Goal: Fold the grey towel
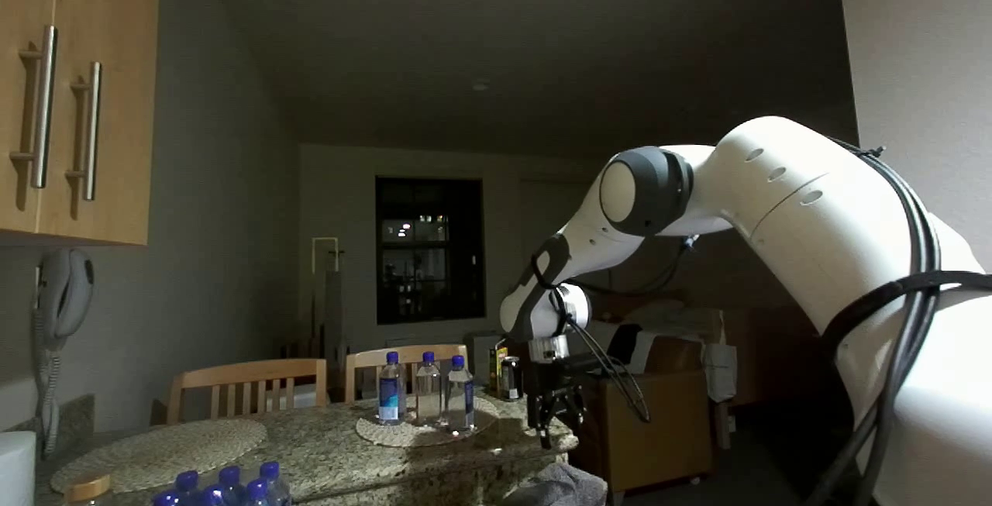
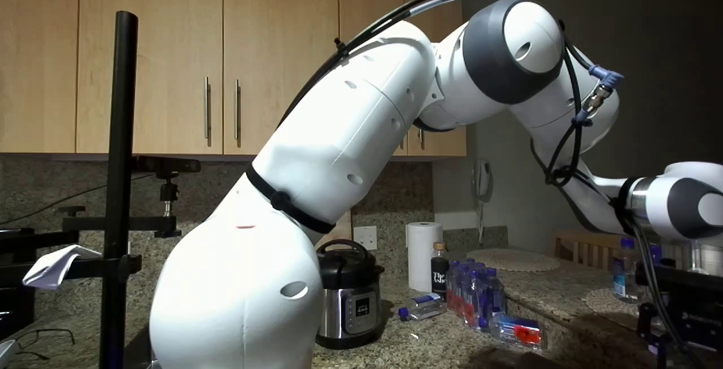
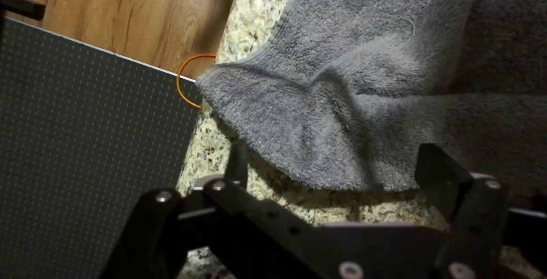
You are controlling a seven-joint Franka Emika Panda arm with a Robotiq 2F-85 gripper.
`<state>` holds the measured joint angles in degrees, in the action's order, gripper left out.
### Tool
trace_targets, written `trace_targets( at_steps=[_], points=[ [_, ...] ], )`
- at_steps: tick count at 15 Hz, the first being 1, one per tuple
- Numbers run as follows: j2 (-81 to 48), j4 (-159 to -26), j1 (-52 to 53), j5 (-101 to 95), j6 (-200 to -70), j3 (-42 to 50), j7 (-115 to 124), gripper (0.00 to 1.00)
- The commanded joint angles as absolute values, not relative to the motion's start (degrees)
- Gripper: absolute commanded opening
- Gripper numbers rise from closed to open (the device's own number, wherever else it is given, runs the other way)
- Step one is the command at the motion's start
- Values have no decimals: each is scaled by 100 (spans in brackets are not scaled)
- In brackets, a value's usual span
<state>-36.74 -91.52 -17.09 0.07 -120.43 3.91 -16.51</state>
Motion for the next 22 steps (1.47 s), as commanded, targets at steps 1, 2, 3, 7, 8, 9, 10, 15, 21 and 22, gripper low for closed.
trace_targets(
  at_steps=[1, 2, 3, 7, 8, 9, 10, 15, 21, 22],
  points=[
    [-3832, -9232, -1780, 193, -12259, 300, -1888, 100],
    [-3899, -9214, -1780, 195, -12290, 282, -1889, 100],
    [-3964, -9195, -1783, 205, -12357, 262, -1888, 100],
    [-4185, -9116, -1780, 209, -12808, 184, -1898, 100],
    [-4228, -9095, -1786, 213, -12900, 155, -1913, 100],
    [-4279, -9059, -1792, 225, -13000, 125, -1919, 100],
    [-4327, -9018, -1797, 233, -13068, 97, -1921, 100],
    [-4616, -8635, -1801, 231, -13257, 20, -1898, 100],
    [-4984, -7992, -1811, 128, -12880, 49, -1948, 100],
    [-5046, -7880, -1818, 113, -12750, 61, -1961, 100]
  ],
)
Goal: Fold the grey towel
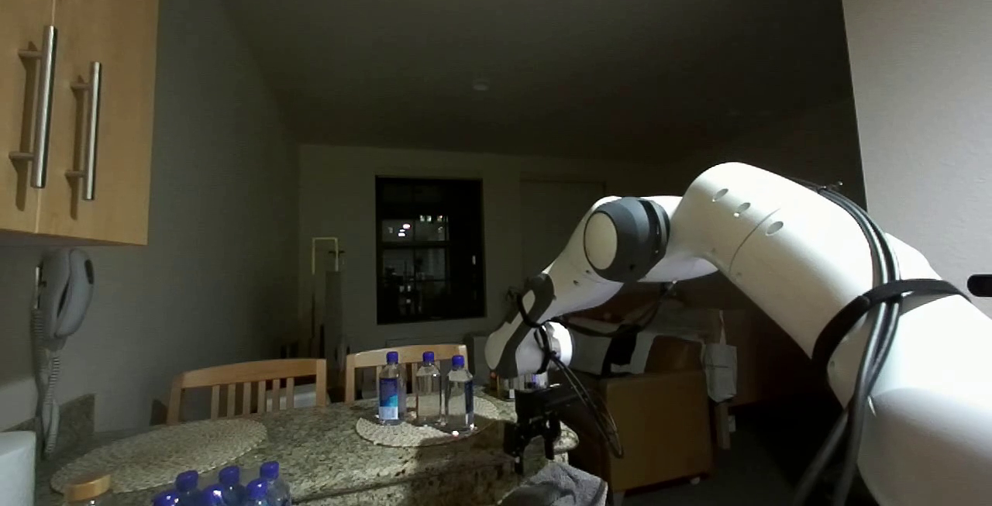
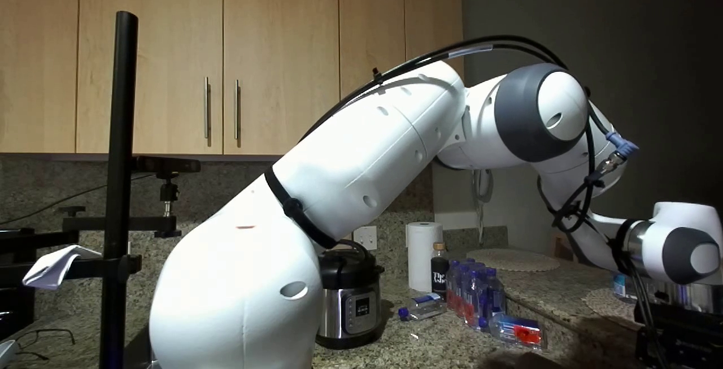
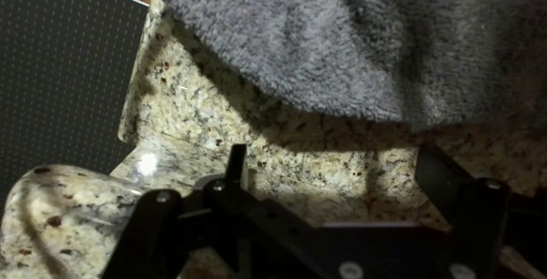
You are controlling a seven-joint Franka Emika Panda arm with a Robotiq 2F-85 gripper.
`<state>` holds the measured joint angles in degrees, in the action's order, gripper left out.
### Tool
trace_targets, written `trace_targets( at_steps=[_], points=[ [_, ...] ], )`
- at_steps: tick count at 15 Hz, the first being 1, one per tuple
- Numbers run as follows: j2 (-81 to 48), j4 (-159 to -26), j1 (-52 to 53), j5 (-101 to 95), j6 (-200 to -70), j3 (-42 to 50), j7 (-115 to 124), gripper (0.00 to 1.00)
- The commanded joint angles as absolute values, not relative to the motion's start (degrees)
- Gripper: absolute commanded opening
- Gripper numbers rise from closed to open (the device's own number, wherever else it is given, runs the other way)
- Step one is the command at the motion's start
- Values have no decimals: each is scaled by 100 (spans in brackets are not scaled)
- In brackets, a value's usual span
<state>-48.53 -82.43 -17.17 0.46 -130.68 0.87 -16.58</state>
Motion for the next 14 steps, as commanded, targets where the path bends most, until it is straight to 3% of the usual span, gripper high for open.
trace_targets(
  at_steps=[1, 14],
  points=[
    [-5101, -7780, -1831, 103, -12613, 70, -1986, 100],
    [-5611, -7027, -2096, 79, -11631, 144, -2425, 100]
  ],
)
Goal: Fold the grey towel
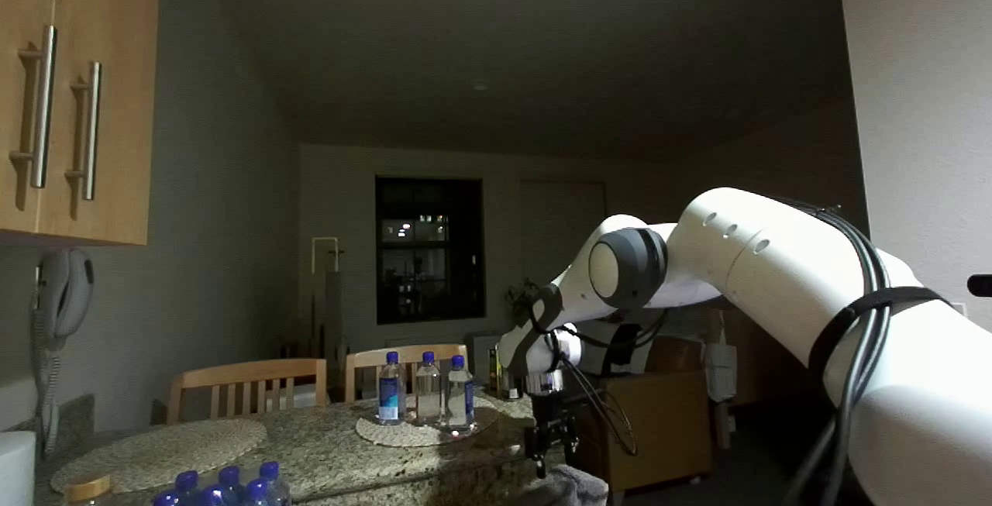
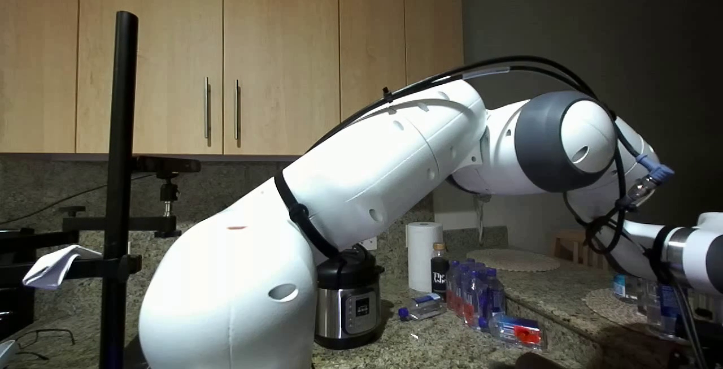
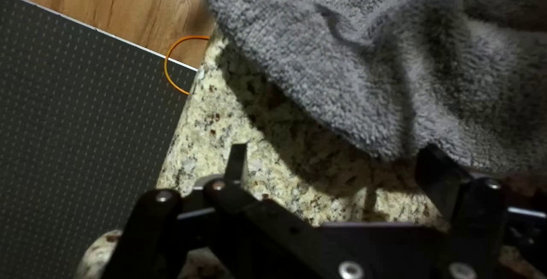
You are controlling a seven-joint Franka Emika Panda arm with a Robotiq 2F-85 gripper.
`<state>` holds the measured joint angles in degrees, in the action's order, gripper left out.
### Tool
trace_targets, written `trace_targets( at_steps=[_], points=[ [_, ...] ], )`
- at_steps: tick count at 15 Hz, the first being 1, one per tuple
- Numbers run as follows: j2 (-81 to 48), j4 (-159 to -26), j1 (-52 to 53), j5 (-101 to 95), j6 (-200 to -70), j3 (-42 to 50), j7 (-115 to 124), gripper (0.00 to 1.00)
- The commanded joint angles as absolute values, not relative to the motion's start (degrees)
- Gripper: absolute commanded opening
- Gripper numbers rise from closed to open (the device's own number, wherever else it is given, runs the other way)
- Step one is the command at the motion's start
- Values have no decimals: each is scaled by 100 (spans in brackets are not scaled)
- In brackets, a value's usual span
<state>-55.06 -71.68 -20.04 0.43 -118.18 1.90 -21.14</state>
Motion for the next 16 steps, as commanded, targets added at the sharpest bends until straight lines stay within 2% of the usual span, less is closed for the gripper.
trace_targets(
  at_steps=[1, 8, 9, 10, 16],
  points=[
    [-5627, -7044, -2100, 74, -11615, 135, -2475, 100],
    [-5680, -7110, -2098, 45, -11418, 88, -2817, 100],
    [-5678, -7108, -2096, 47, -11368, 87, -2841, 75],
    [-5670, -7113, -2091, 39, -11324, 91, -2864, 73],
    [-5620, -7145, -2089, 33, -11015, 72, -3010, 34]
  ],
)
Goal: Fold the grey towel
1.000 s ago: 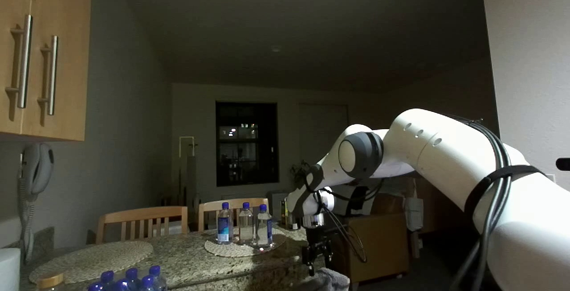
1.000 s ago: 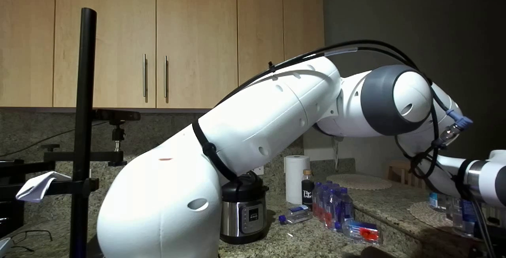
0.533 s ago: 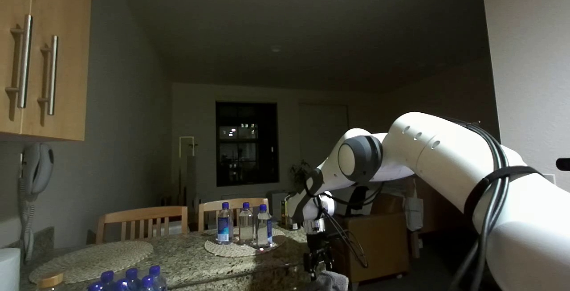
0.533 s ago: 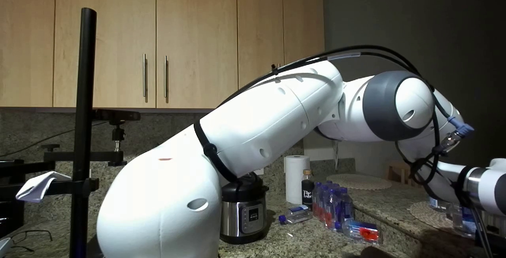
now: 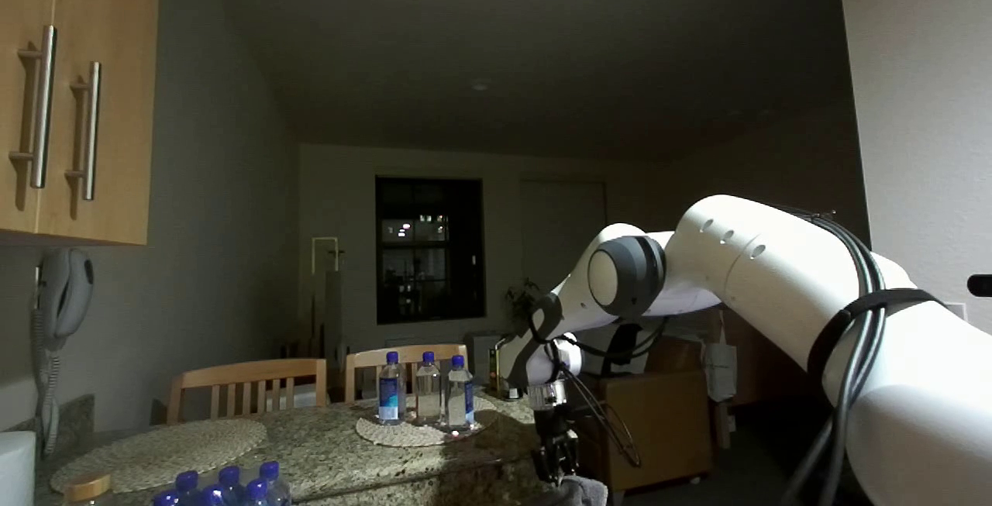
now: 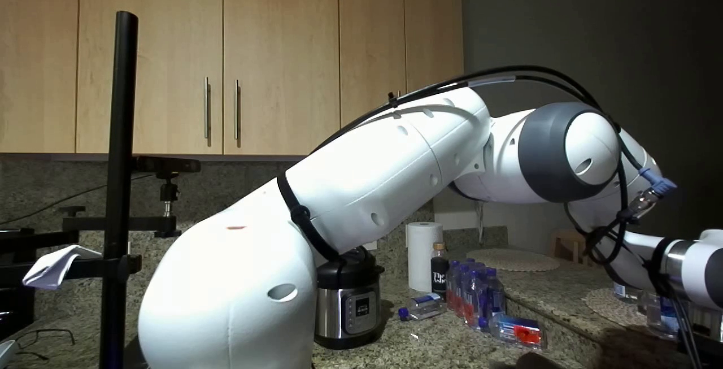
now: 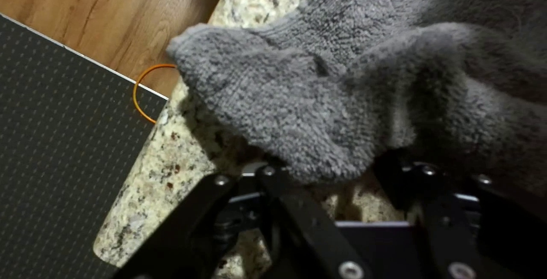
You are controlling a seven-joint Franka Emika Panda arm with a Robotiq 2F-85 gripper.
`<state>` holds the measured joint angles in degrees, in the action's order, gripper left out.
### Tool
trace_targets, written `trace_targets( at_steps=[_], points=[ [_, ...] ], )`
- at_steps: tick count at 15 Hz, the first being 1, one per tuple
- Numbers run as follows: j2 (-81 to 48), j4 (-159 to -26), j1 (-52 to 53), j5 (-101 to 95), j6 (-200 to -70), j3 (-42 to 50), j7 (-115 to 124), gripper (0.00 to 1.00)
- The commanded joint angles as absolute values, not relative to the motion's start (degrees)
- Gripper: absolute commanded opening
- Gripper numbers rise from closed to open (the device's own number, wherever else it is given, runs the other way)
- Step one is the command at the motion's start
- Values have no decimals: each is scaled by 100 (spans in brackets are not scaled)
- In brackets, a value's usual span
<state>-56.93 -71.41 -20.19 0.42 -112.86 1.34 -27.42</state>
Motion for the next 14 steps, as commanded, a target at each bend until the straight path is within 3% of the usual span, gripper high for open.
trace_targets(
  at_steps=[1, 3, 5, 8, 11, 14],
  points=[
    [-5612, -7151, -2087, 31, -10943, 68, -3036, 26],
    [-5597, -7161, -2077, 24, -10783, 58, -3094, 13],
    [-5563, -7178, -2056, 3, -10615, 55, -3152, 7],
    [-5503, -7133, -2015, -64, -10200, 48, -3291, 5],
    [-5379, -7094, -1957, -149, -9764, 40, -3488, 11],
    [-5187, -7097, -1872, -212, -9345, 37, -3737, 10]
  ],
)
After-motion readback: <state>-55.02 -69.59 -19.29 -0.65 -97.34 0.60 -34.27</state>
